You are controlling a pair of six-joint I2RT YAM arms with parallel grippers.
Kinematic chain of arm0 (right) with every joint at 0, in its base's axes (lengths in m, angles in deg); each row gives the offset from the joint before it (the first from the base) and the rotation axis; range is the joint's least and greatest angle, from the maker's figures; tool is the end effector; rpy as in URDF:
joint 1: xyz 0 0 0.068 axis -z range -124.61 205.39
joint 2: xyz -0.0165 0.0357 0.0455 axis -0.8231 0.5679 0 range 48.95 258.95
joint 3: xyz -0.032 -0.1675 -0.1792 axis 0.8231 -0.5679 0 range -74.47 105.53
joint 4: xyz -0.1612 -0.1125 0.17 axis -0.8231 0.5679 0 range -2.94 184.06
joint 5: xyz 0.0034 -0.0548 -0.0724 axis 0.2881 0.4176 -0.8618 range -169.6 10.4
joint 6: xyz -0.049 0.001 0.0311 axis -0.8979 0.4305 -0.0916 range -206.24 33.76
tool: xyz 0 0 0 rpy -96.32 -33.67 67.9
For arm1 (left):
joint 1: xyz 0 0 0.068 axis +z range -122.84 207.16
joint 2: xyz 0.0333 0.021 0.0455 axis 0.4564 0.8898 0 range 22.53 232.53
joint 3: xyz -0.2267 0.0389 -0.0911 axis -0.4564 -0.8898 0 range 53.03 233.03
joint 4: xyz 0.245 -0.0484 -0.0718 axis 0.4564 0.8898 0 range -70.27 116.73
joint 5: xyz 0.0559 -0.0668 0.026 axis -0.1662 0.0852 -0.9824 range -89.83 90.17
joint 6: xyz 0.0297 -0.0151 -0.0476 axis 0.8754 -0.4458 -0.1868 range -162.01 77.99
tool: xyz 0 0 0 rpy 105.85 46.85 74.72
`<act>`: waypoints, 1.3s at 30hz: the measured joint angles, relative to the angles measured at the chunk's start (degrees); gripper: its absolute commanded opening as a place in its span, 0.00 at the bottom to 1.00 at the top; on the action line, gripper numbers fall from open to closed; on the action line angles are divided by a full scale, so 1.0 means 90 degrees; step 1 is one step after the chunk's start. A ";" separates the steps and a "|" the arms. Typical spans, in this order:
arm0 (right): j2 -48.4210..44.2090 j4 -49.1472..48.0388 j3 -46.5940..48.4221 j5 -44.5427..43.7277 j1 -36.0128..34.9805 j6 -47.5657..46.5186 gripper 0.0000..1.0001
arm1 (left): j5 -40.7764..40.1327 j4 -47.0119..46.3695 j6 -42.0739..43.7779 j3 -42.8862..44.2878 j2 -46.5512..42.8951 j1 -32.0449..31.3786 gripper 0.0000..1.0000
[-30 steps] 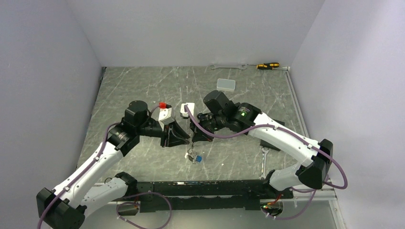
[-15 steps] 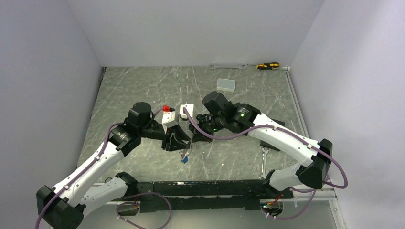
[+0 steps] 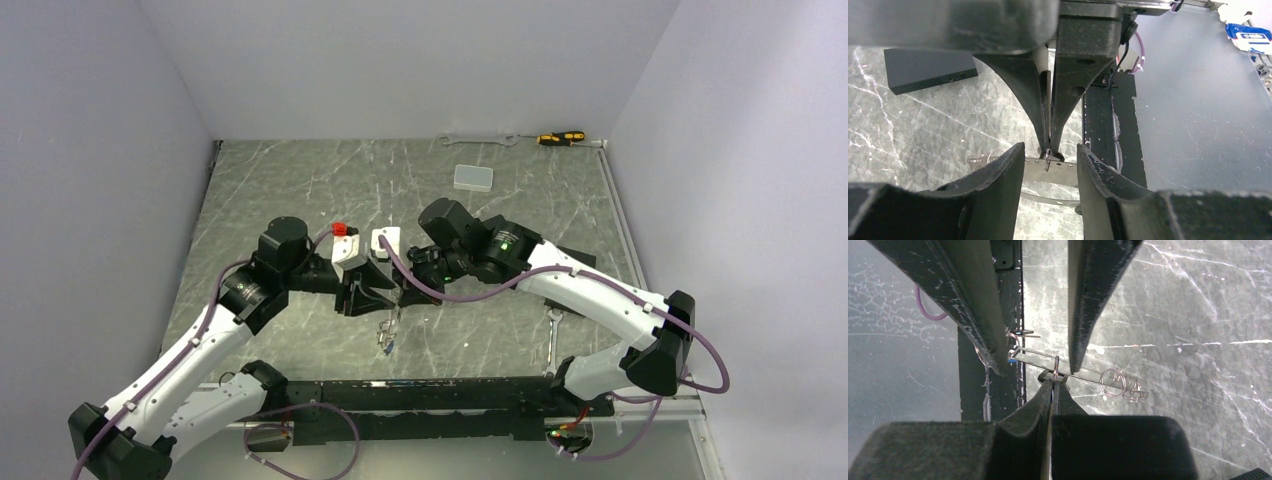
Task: Put the keys on the keyring
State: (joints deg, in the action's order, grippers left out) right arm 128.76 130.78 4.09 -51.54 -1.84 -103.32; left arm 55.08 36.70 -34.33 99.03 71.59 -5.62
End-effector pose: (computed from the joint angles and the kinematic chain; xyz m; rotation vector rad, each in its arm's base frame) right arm 0.1464 0.2635 0.3239 -1.6564 1.7718 0.9096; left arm 0.1517 -0.1383 0.3063 1.2550 1.4844 -1.2042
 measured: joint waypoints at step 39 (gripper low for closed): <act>-0.0294 -0.0420 -0.0299 -0.0119 -0.0027 0.0044 0.00 | 0.0039 -0.0148 -0.0121 -0.0002 0.0287 0.0007 0.28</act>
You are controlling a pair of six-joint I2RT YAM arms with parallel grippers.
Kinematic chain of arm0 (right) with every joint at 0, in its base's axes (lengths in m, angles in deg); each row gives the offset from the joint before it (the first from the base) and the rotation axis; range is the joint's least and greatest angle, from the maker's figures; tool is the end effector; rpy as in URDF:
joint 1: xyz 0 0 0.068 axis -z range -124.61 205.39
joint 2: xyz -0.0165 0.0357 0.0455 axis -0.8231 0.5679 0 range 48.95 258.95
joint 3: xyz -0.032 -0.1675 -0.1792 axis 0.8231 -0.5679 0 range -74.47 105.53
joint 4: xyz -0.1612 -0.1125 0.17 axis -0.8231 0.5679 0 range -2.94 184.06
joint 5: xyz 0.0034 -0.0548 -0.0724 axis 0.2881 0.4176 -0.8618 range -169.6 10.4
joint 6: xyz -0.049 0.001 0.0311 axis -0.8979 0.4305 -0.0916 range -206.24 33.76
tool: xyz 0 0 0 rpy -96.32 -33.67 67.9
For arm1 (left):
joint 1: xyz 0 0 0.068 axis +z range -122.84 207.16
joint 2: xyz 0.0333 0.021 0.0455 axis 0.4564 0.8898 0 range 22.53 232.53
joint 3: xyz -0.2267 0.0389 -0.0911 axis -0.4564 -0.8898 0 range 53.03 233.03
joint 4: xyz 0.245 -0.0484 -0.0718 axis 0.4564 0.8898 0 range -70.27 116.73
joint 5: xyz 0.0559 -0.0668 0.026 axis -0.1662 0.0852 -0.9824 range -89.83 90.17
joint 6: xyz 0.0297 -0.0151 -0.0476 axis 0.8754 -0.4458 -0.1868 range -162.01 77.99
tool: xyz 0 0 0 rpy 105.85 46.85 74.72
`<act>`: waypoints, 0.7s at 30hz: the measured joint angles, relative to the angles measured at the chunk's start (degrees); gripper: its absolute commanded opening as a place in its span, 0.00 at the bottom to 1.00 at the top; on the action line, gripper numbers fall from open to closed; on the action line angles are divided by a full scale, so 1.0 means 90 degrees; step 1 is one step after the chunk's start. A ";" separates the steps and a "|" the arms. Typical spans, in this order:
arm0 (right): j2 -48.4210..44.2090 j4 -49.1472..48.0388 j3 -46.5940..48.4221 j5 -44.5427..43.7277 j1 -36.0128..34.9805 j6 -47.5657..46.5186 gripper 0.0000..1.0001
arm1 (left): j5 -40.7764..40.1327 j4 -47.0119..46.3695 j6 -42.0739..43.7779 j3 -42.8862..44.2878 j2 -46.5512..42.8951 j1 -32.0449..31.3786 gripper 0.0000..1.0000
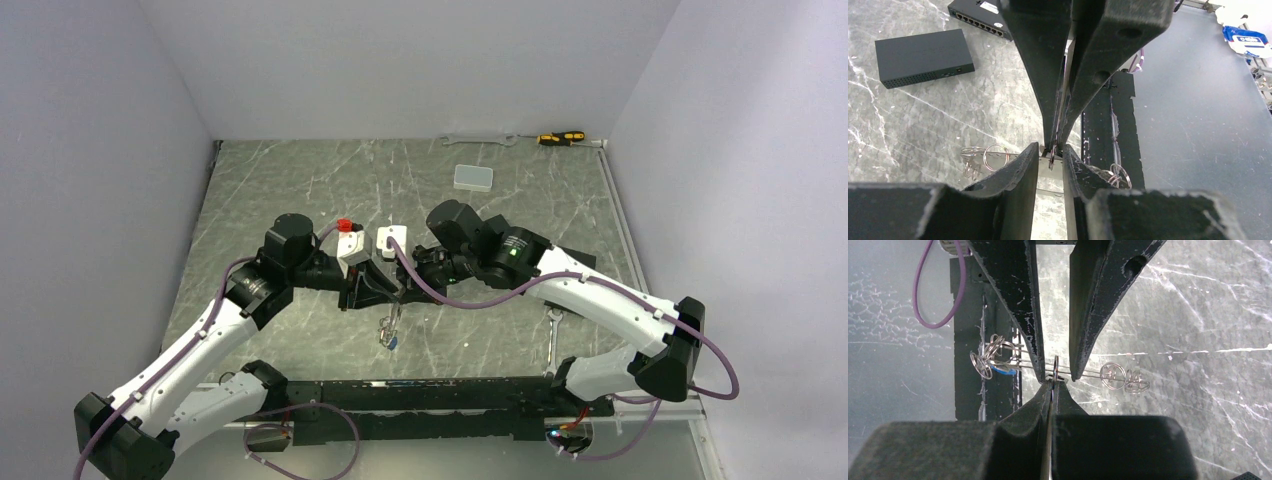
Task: Put the keys on the keyring
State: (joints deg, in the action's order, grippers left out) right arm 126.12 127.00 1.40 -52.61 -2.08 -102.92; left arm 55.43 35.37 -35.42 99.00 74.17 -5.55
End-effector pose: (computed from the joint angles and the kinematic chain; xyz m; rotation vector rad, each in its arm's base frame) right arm 0.1429 0.2591 0.3265 -1.6196 1.7196 0.8992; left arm 0.1595 -0.1432 0.3000 1.2454 1.5198 -1.2290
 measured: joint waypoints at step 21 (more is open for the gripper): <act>-0.0148 -0.0209 -0.0151 -0.0053 0.0017 0.0051 0.09 | -0.0007 -0.0175 -0.0189 -0.0100 -0.0039 -0.0029 0.00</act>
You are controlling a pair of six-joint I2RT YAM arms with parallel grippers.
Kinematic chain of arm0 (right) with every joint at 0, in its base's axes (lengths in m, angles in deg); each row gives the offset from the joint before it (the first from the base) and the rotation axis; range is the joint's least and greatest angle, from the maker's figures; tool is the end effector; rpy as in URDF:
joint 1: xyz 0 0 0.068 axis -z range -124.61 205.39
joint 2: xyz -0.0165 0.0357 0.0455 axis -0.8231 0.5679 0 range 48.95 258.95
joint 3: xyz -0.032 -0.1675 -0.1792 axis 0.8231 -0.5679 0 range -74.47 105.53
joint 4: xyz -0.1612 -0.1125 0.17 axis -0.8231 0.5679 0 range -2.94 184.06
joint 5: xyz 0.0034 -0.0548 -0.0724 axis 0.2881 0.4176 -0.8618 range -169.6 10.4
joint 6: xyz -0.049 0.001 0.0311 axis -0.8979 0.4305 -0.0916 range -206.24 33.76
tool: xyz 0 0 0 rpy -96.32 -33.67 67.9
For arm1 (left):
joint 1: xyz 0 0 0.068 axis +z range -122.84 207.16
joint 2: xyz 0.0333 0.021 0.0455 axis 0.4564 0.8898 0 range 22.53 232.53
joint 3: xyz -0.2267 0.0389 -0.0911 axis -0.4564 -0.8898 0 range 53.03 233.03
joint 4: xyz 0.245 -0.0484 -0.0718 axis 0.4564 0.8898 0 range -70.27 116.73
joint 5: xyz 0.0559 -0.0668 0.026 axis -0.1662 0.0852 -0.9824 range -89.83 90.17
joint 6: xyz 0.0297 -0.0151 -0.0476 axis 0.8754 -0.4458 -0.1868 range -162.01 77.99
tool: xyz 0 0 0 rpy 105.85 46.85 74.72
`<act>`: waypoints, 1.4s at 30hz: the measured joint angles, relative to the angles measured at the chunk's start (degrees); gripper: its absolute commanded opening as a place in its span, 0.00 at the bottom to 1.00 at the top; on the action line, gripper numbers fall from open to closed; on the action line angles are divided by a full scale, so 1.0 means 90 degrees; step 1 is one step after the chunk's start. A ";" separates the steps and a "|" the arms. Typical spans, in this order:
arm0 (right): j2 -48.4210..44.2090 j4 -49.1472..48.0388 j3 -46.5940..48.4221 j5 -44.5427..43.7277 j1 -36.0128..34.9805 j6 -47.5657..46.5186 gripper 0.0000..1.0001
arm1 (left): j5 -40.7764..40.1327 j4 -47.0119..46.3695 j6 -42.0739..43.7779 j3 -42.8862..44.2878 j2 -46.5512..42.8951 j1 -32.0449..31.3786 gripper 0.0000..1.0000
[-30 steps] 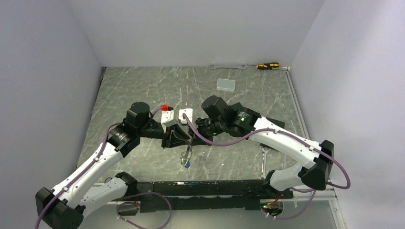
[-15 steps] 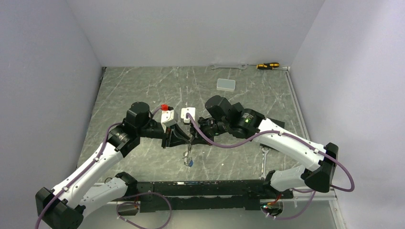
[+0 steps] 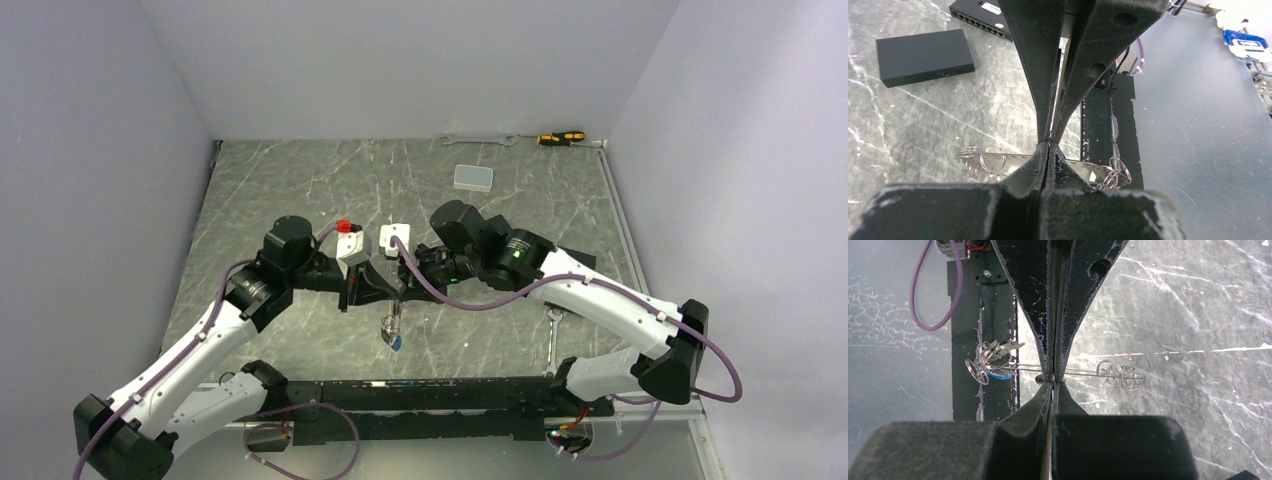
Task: Put the keys on the keyring
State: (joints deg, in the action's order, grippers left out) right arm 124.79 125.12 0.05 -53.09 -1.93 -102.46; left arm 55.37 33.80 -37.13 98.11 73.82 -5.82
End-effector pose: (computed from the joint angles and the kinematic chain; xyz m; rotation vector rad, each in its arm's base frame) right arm 0.1423 0.2561 0.3278 -1.5932 1.7008 0.8955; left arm 0.1587 -0.1439 0.2983 1.2310 1.5233 -1.2444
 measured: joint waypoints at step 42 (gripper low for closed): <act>-0.1702 -0.4634 -0.2254 0.1452 0.0588 0.1712 0.33 | -0.0476 -0.3155 -0.2033 -0.0911 -0.1549 0.0097 0.00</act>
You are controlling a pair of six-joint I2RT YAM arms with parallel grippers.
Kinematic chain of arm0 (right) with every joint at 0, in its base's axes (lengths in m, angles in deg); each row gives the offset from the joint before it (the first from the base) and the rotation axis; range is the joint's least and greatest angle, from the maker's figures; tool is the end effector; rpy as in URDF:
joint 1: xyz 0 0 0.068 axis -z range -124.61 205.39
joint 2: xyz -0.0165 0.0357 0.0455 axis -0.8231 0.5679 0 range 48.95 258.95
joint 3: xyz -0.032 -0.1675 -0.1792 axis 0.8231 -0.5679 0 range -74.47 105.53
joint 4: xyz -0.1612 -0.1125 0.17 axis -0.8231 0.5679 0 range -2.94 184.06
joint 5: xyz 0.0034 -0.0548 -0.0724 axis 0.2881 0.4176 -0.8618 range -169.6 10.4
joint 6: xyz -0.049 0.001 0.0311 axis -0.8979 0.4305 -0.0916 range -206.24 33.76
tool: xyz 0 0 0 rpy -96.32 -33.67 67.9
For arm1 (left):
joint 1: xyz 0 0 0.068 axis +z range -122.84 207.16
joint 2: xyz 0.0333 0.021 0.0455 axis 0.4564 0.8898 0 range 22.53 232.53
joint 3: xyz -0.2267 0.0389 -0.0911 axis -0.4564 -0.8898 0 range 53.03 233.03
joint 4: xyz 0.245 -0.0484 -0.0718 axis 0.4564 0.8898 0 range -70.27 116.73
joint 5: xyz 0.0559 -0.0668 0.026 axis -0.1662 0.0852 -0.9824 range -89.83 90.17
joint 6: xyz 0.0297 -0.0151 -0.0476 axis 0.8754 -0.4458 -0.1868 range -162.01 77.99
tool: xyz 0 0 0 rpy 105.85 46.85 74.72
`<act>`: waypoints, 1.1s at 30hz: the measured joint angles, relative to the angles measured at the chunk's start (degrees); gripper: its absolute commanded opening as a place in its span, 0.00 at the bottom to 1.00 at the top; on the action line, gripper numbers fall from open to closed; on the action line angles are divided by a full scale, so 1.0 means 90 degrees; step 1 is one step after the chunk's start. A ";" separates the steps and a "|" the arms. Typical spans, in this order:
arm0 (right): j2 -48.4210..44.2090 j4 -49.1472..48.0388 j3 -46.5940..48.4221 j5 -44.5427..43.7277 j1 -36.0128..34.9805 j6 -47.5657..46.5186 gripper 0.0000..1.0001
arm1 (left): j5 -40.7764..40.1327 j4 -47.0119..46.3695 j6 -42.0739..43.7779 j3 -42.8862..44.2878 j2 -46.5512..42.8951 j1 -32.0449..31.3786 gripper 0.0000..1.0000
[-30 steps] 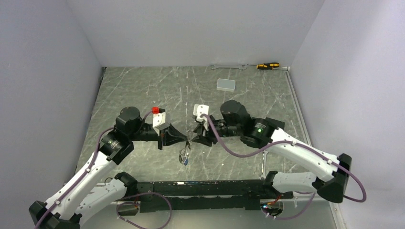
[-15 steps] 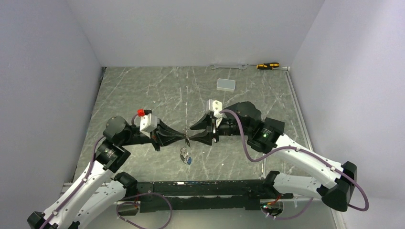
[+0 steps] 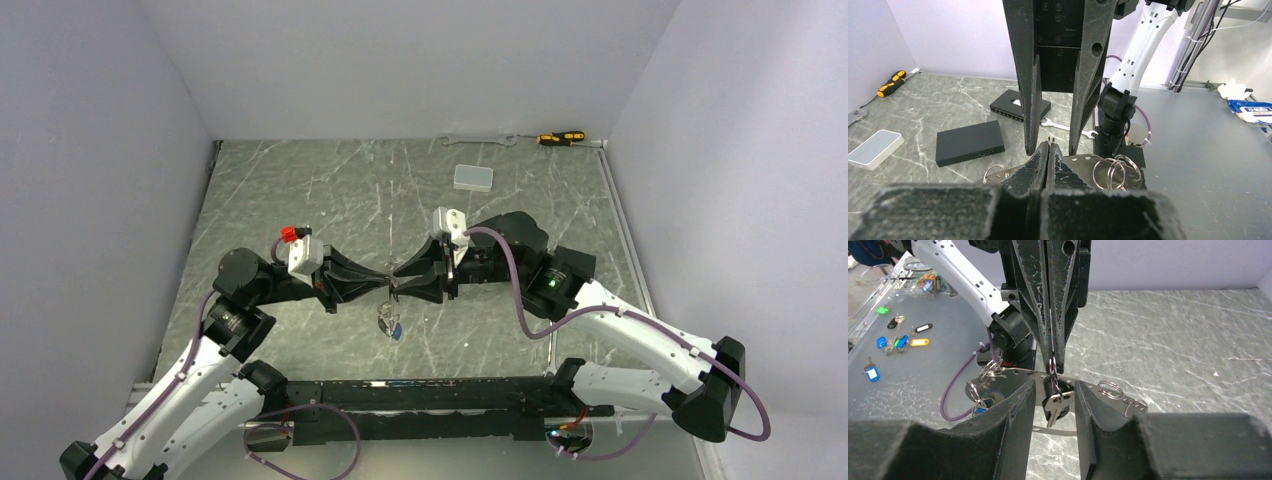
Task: Put the keys on the keyring
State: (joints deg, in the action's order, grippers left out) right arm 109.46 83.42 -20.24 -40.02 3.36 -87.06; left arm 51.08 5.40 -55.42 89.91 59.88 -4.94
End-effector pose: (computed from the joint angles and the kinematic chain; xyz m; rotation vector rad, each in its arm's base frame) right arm 0.1374 0.2191 0.3485 -1.2496 1.2326 1.2238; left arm 0.1286 -0.1190 0.3396 1.0030 1.1688 -1.2276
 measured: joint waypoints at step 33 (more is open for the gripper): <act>0.0124 -0.0158 0.0005 -0.0034 0.0024 0.0015 0.00 | -0.0265 -0.0811 -0.0483 -0.0250 0.0126 0.0005 0.00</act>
State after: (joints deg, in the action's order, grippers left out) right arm 110.58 82.00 -20.19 -40.33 3.58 -86.92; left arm 48.70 -1.90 -59.77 87.66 61.01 -4.90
